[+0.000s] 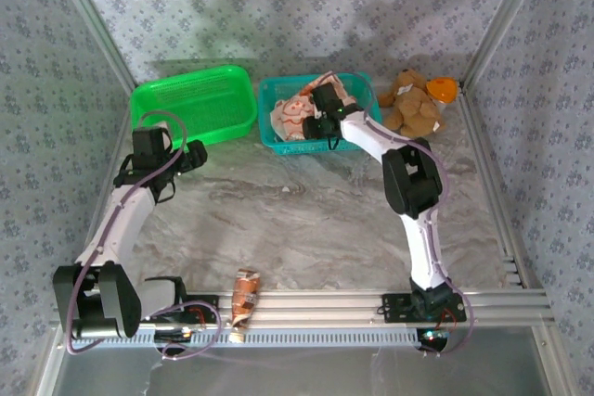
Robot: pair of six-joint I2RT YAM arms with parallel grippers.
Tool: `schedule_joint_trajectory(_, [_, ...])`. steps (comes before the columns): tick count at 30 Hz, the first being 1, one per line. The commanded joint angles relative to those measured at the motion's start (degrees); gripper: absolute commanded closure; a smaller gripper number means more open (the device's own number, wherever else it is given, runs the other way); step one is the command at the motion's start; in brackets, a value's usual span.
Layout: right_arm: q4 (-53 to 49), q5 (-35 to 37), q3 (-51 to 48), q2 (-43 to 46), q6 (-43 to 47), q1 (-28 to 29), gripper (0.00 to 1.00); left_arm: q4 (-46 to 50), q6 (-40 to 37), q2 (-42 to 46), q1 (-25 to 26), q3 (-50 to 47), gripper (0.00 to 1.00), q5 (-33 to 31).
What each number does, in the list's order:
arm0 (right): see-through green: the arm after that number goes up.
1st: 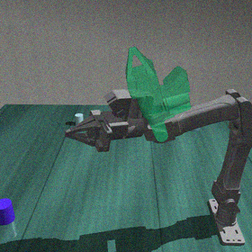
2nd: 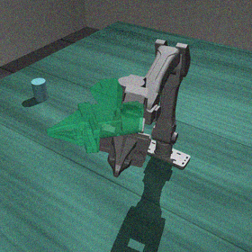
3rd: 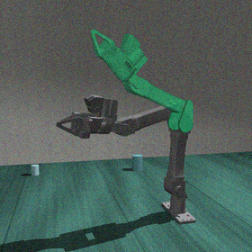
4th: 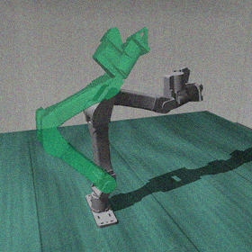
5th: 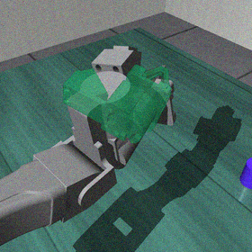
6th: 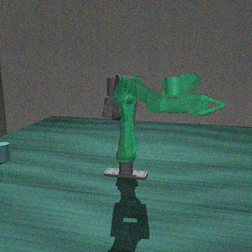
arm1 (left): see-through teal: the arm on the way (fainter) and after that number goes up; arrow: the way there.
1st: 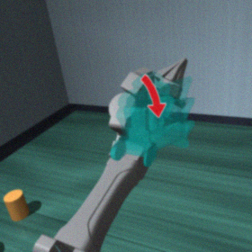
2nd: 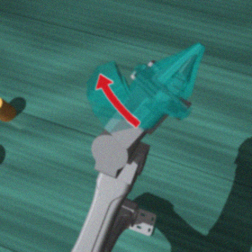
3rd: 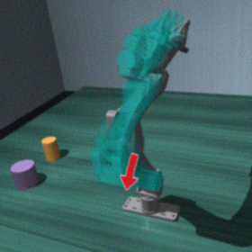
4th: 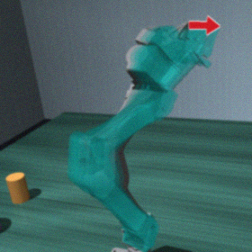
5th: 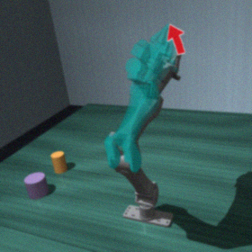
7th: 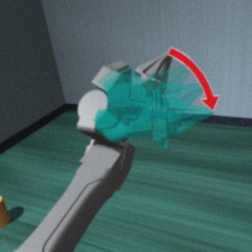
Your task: Fold and stack the towels
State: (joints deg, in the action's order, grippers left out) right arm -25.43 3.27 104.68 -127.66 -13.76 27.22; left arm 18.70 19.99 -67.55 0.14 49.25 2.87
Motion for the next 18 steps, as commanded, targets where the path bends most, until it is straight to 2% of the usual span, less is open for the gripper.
schedule_joint_trajectory(1, [-5.9,1.3,6.9,-4.3,-1.1,-0.3,0.47,0.3,-1.5,1.0,0.3,0.4,0.00,0.8])
schedule_joint_trajectory(11, [-10.9,0.9,28.6,-18.0,-2.3,-2.9,0.47,-0.2,-1.4,0.7,0.4,0.3,0.00,0.9])
schedule_joint_trajectory(15, [-11.3,0.1,29.6,-16.7,-2.1,-2.8,0.46,-0.2,-1.5,0.4,0.4,0.4,0.00,1.0])
schedule_joint_trajectory(18, [-9.5,0.8,26.8,-12.9,-1.5,-2.3,0.46,-0.4,-1.6,0.5,0.4,0.4,0.00,1.3])
